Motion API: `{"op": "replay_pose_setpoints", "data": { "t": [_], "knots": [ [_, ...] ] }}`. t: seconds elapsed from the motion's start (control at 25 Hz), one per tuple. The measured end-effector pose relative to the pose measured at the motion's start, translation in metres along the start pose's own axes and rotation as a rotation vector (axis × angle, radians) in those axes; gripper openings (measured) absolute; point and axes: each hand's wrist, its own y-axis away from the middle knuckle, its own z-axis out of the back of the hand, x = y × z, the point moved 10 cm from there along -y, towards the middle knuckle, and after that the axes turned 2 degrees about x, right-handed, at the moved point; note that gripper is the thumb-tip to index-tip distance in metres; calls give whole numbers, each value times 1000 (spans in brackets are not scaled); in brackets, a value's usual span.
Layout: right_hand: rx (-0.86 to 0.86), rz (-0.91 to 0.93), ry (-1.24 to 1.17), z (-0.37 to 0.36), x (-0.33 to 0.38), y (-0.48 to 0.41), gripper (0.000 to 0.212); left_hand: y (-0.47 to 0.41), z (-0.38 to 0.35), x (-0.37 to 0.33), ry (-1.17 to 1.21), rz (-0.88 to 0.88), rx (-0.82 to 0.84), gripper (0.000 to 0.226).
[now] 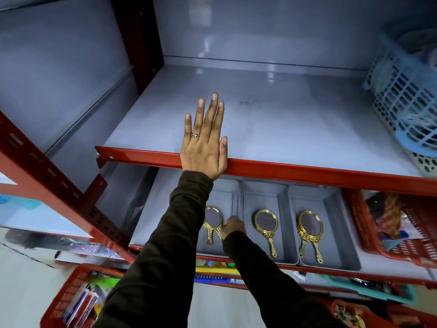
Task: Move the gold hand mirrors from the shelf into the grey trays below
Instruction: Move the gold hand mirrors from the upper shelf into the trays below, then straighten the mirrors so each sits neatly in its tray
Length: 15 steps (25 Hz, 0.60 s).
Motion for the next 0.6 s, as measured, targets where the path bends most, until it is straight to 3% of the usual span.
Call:
{"op": "replay_pose_setpoints", "data": {
  "t": [0.08, 0.28, 0.48, 0.6],
  "knots": [
    [-32, 50, -56, 13, 1, 7, 19, 0, -2, 1, -14, 9, 39, 65],
    [-195, 248, -329, 73, -2, 55, 29, -2, 1, -3, 36, 19, 108, 67],
    [-445, 409, -140, 146, -19, 104, 38, 6, 8, -5, 26, 32, 206, 67],
    [-503, 440, -101, 169, -34, 124, 41, 33, 22, -22, 75, 24, 228, 68]
  ]
}}
